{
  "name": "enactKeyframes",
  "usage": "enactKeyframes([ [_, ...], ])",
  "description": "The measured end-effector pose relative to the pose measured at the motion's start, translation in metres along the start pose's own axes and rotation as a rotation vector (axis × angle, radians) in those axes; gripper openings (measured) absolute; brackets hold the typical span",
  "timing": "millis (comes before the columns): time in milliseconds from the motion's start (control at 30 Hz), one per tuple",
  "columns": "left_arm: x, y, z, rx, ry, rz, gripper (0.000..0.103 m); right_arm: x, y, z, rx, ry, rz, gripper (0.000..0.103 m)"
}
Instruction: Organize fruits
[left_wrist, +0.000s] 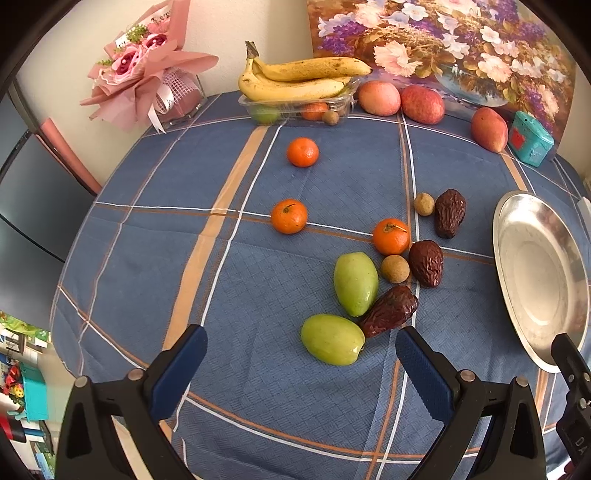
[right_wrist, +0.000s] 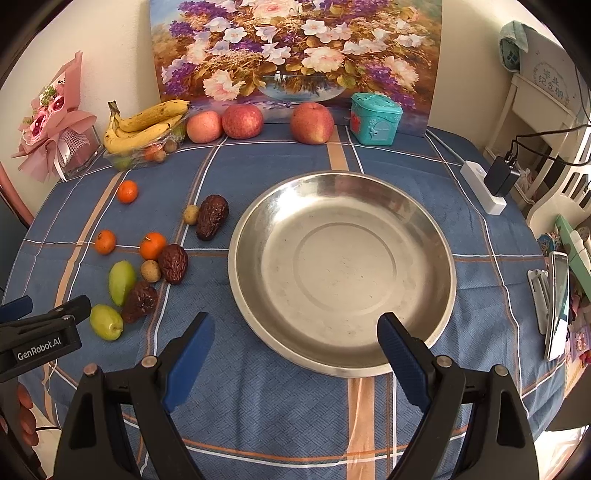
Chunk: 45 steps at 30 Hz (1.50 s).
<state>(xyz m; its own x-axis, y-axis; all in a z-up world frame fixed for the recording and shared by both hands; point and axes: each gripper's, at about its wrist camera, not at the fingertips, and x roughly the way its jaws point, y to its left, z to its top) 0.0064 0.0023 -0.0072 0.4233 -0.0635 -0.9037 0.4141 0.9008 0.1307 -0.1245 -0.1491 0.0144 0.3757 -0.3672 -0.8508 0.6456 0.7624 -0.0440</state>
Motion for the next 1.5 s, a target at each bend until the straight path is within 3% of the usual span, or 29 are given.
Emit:
enactKeyframes([
  [267, 0.007, 0.024, 0.003, -0.114, -0.026, -0.021, 0.103, 0.007, 0.018, 0.011, -0.048, -0.029, 0.021, 0.090],
  [667, 0.005, 0.040, 0.007, -0.172, -0.123, -0.096, 0.103, 0.016, 0.030, 0.026, -0.027, -0.072, 0.094, 0.090],
  [933, 0.012, 0.038, 0.010, -0.084, -0.103, -0.089, 0.103, 0.025, 0.037, 0.039, -0.013, -0.055, 0.188, 0.090],
  [1067, 0.017, 0.035, 0.008, -0.039, -0.078, -0.088, 0.103, 0.032, 0.043, 0.045, 0.018, -0.048, 0.284, 0.089],
  [1133, 0.023, 0.030, 0.004, 0.004, -0.058, -0.077, 0.103, 0.035, 0.051, 0.048, 0.014, -0.035, 0.339, 0.081],
  [1200, 0.029, 0.028, 0.002, 0.020, -0.030, -0.094, 0.100, 0.041, 0.059, 0.049, 0.000, -0.016, 0.367, 0.060],
  [1300, 0.041, 0.026, -0.003, 0.033, 0.023, -0.125, 0.092, 0.052, 0.072, 0.046, -0.015, 0.044, 0.413, 0.058],
  [1433, 0.052, 0.022, -0.007, 0.029, 0.077, -0.189, 0.090, 0.067, 0.088, 0.042, -0.039, 0.112, 0.446, 0.055],
  [1500, 0.055, 0.021, -0.009, 0.029, 0.089, -0.211, 0.089, 0.076, 0.094, 0.038, -0.042, 0.153, 0.461, 0.049],
])
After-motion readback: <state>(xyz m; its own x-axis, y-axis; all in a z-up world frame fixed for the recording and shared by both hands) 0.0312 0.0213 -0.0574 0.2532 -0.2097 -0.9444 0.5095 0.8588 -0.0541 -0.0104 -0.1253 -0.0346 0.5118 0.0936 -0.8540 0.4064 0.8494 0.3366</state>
